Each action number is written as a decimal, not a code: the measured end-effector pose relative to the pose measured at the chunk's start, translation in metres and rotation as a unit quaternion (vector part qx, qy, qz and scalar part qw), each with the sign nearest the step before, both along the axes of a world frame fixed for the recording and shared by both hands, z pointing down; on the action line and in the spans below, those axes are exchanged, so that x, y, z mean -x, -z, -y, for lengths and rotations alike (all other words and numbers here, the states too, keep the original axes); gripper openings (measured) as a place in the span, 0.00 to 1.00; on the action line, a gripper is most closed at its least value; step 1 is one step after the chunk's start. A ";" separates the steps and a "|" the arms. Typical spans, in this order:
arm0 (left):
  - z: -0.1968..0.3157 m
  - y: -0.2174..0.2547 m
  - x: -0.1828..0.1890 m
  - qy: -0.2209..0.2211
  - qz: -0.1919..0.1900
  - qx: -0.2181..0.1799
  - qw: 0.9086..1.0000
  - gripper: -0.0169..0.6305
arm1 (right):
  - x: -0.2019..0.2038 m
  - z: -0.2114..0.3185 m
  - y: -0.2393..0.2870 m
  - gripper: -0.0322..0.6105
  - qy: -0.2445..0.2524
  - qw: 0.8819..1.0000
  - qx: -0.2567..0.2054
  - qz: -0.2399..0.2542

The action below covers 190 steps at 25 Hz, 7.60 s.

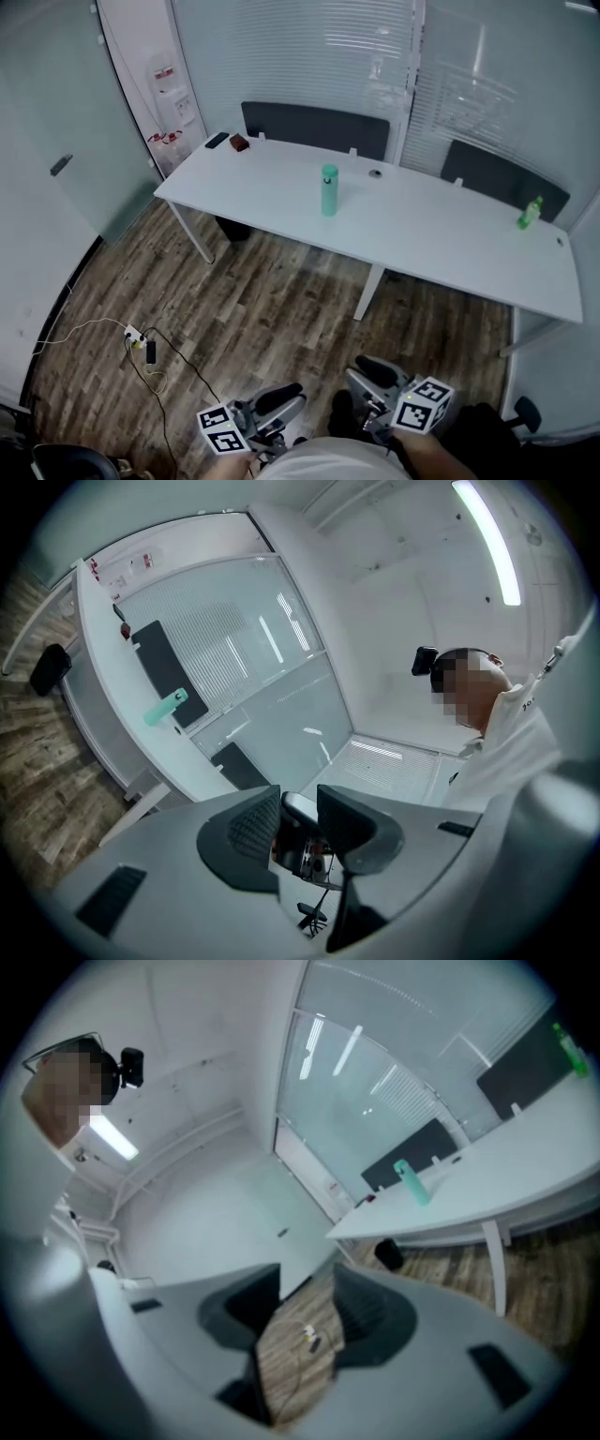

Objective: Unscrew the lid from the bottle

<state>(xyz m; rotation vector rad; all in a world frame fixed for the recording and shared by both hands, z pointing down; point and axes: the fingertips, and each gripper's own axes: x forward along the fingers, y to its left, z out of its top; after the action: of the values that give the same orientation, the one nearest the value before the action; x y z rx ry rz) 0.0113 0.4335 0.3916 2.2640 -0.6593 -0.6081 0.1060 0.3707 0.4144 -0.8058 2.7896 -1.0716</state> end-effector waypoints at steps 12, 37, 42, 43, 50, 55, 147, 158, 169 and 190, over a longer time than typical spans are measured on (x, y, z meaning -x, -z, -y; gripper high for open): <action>0.123 0.004 -0.044 0.021 -0.001 -0.001 1.000 0.23 | -0.038 0.122 -0.005 0.32 0.030 0.999 0.007 -0.010; 0.323 0.000 0.080 -0.055 -0.004 -0.004 0.998 0.23 | 0.084 0.304 -0.002 0.32 -0.043 0.999 0.009 -0.023; 0.358 0.001 0.108 -0.074 -0.008 -0.008 0.997 0.23 | 0.109 0.333 -0.002 0.32 -0.067 0.997 0.012 -0.028; 0.363 0.000 0.114 -0.077 -0.009 -0.007 0.997 0.23 | 0.114 0.338 -0.003 0.32 -0.071 0.997 0.013 -0.029; 0.388 -0.004 0.138 -0.088 -0.013 0.001 0.996 0.23 | 0.133 0.358 -0.005 0.32 -0.088 0.995 0.020 -0.036; 0.400 -0.006 0.132 -0.092 -0.012 0.003 0.996 0.23 | 0.127 0.369 -0.006 0.32 -0.089 0.995 0.023 -0.037; 0.691 -0.171 -0.017 -0.214 0.416 -0.179 0.866 0.51 | 0.111 0.632 -0.087 0.53 0.080 0.931 -0.120 -0.337; 0.699 -0.171 -0.006 -0.018 0.464 -0.132 0.876 0.52 | 0.109 0.638 -0.087 0.53 -0.020 0.937 -0.086 -0.338; 0.700 -0.174 -0.011 -0.053 0.465 -0.141 0.872 0.51 | 0.113 0.636 -0.088 0.53 -0.005 0.934 -0.101 -0.344; 0.692 -0.176 0.000 0.011 0.481 -0.127 0.867 0.52 | 0.112 0.631 -0.091 0.53 -0.028 0.936 -0.084 -0.342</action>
<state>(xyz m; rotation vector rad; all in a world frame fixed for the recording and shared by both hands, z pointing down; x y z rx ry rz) 0.0112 -0.2586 0.5676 2.7486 -1.1082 0.5446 -0.0061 -0.2602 0.5054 -1.4552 3.3014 -0.5997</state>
